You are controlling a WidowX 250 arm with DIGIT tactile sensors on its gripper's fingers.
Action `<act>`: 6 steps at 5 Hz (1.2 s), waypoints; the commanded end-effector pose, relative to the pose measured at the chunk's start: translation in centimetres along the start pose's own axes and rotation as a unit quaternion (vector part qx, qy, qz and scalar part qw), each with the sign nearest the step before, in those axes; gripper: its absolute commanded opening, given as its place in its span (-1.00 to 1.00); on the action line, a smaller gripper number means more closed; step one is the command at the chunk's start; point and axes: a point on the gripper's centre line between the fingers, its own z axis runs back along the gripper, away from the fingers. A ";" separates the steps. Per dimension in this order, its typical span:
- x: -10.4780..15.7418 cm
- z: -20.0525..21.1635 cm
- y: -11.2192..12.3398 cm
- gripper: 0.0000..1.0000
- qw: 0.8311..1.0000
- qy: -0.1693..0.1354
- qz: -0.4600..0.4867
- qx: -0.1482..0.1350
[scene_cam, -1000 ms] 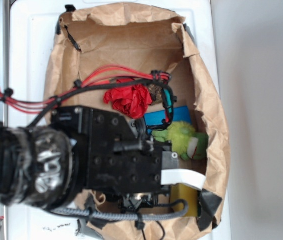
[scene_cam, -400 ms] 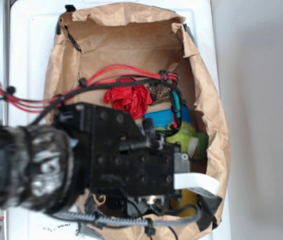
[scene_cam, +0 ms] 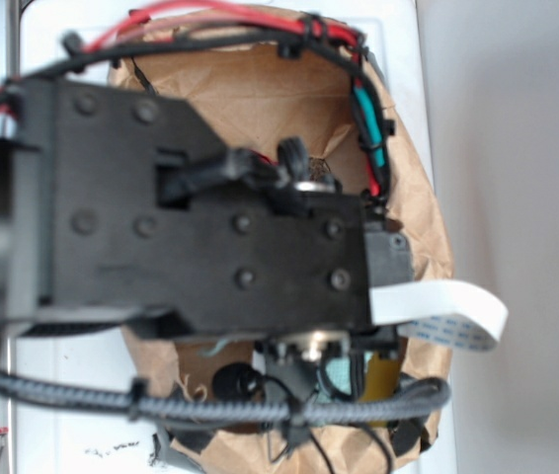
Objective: Grab the blue cloth.
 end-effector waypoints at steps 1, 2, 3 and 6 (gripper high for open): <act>0.3 5.7 0.8 -1.00 0.998 -0.026 0.008 0.058; -0.3 7.7 2.8 -1.00 0.993 -0.041 0.047 0.105; -0.5 8.8 4.2 -1.00 0.992 -0.060 0.069 0.089; -1.0 7.9 5.7 -1.00 0.992 -0.047 0.084 0.085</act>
